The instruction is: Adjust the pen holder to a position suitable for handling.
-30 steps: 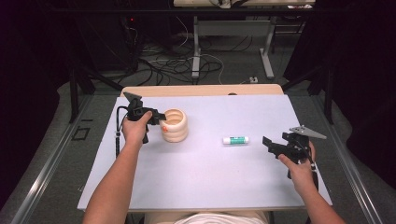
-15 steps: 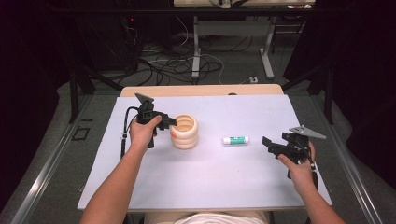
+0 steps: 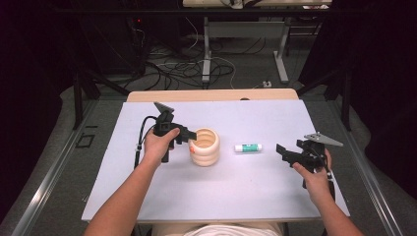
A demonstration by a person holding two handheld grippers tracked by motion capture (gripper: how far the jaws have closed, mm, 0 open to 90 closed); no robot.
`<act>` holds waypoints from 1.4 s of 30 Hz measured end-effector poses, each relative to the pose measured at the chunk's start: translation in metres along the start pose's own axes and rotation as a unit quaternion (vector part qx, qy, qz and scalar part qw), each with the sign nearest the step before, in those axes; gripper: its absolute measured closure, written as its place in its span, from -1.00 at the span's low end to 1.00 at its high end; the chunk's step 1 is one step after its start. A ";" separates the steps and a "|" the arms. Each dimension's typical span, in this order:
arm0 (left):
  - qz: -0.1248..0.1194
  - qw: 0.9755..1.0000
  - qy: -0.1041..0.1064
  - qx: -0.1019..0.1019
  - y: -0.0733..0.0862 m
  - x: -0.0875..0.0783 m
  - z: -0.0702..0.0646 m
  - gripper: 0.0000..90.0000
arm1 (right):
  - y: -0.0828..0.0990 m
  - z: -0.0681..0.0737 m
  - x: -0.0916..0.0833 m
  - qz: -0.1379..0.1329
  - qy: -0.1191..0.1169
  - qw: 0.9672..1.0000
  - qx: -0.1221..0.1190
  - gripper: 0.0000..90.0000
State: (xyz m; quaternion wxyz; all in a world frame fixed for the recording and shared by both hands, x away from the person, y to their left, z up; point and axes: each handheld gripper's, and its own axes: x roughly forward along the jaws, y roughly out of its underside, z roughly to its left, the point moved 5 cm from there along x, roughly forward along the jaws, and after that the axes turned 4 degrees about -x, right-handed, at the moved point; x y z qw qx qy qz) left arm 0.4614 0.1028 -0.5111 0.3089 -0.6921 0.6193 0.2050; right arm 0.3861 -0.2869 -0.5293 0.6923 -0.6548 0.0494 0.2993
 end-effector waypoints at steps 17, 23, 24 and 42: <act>0.024 0.999 0.005 0.021 0.017 0.020 -0.005 0.40 | 0.001 -0.001 0.000 0.005 -0.001 1.000 0.000 -0.73; 0.021 0.999 0.006 0.023 0.018 0.020 -0.006 0.40 | 0.001 -0.001 0.001 0.003 0.000 1.000 -0.004 -0.73; 0.021 0.999 0.004 0.025 0.018 0.020 -0.006 0.40 | 0.001 -0.001 0.001 0.004 0.000 1.000 -0.003 -0.73; -0.007 0.999 0.018 0.043 0.019 0.015 -0.007 0.18 | 0.002 0.001 0.002 0.005 0.000 1.000 -0.003 -0.69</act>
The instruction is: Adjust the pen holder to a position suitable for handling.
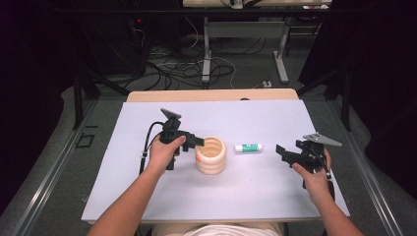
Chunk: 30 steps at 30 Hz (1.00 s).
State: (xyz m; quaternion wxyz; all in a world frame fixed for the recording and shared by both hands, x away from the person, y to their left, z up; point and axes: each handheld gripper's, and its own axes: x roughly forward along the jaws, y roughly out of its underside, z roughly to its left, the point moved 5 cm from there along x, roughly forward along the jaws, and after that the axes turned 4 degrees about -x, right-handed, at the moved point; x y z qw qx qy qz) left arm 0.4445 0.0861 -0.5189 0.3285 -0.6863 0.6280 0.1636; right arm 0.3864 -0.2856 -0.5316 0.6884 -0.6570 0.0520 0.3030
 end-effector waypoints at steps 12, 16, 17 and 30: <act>-0.059 0.996 -0.026 0.065 0.002 -0.010 0.002 -0.15 | 0.000 0.000 0.000 0.001 0.000 1.000 -0.004 -0.69; -0.084 0.991 -0.041 0.094 0.003 -0.014 0.001 -0.23 | 0.000 0.000 0.000 0.000 0.001 1.000 -0.002 -0.69; -0.091 0.990 -0.045 0.098 0.004 -0.015 0.001 -0.24 | 0.000 0.000 0.000 -0.001 0.002 1.000 -0.001 -0.69; -0.142 0.966 -0.095 0.193 0.011 -0.038 -0.001 -0.39 | 0.000 0.001 0.001 0.001 -0.002 1.000 -0.011 -0.68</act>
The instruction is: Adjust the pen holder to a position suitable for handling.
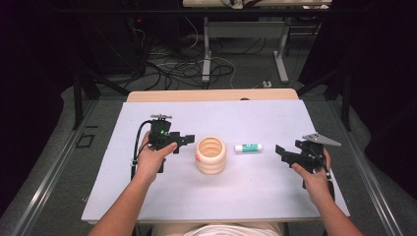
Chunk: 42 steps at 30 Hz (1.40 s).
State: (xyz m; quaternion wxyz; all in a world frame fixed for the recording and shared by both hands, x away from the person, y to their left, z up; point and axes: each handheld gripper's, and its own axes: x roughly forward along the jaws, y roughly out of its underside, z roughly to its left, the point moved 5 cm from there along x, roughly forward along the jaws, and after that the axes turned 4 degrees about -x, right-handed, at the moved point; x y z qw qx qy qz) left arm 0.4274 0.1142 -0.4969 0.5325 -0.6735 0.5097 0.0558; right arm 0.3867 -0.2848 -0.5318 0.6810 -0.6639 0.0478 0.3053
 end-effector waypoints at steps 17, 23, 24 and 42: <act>-0.061 0.994 -0.082 0.029 0.010 -0.021 0.016 -1.00 | -0.001 0.011 0.003 0.021 -0.009 0.999 -0.031 -0.68; -0.083 0.993 -0.083 0.033 0.015 -0.029 0.023 -1.00 | -0.005 0.016 0.004 0.025 -0.011 0.998 -0.050 -0.68; -0.085 0.992 -0.084 0.031 0.016 -0.031 0.023 -1.00 | -0.006 0.017 0.005 0.025 -0.011 0.998 -0.052 -0.68; -0.098 0.991 -0.085 0.036 0.023 -0.047 0.042 -0.99 | -0.010 0.026 0.023 0.094 -0.032 0.983 -0.155 -0.66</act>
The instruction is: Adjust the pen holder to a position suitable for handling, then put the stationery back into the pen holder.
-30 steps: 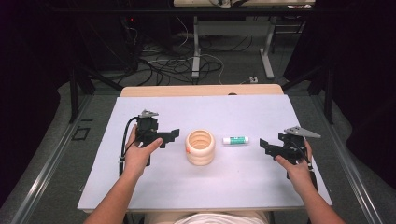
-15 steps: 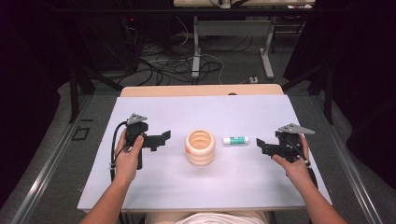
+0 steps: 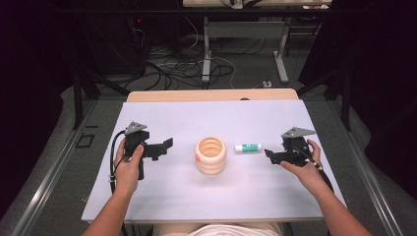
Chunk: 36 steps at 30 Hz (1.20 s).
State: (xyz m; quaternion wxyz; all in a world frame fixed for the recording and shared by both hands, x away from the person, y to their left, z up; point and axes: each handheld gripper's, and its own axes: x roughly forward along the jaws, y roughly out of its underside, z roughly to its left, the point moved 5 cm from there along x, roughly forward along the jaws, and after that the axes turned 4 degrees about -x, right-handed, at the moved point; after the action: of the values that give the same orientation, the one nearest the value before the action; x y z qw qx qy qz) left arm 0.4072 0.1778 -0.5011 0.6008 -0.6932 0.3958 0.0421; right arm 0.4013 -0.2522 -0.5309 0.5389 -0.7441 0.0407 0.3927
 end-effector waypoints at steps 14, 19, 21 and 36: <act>-0.006 1.000 0.000 -0.010 -0.001 -0.003 0.004 -0.99 | -0.017 -0.003 0.013 0.023 -0.017 0.999 -0.039 -0.53; -0.007 1.000 0.002 -0.011 -0.001 -0.003 0.004 -0.99 | -0.024 -0.004 0.018 0.028 -0.029 0.997 -0.069 -0.50; -0.008 1.000 0.003 -0.011 -0.001 -0.003 0.004 -0.99 | -0.027 -0.004 0.019 0.034 -0.031 0.995 -0.091 -0.48; -0.006 1.000 0.003 -0.010 0.000 -0.002 0.005 -0.99 | -0.047 -0.011 0.030 0.072 -0.032 0.971 -0.227 -0.34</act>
State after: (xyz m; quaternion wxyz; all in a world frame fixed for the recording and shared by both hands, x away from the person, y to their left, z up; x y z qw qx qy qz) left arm 0.4075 0.1831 -0.5016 0.5928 -0.7017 0.3931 0.0405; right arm 0.4509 -0.2311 -0.5127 0.3273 -0.8290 -0.0137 0.4533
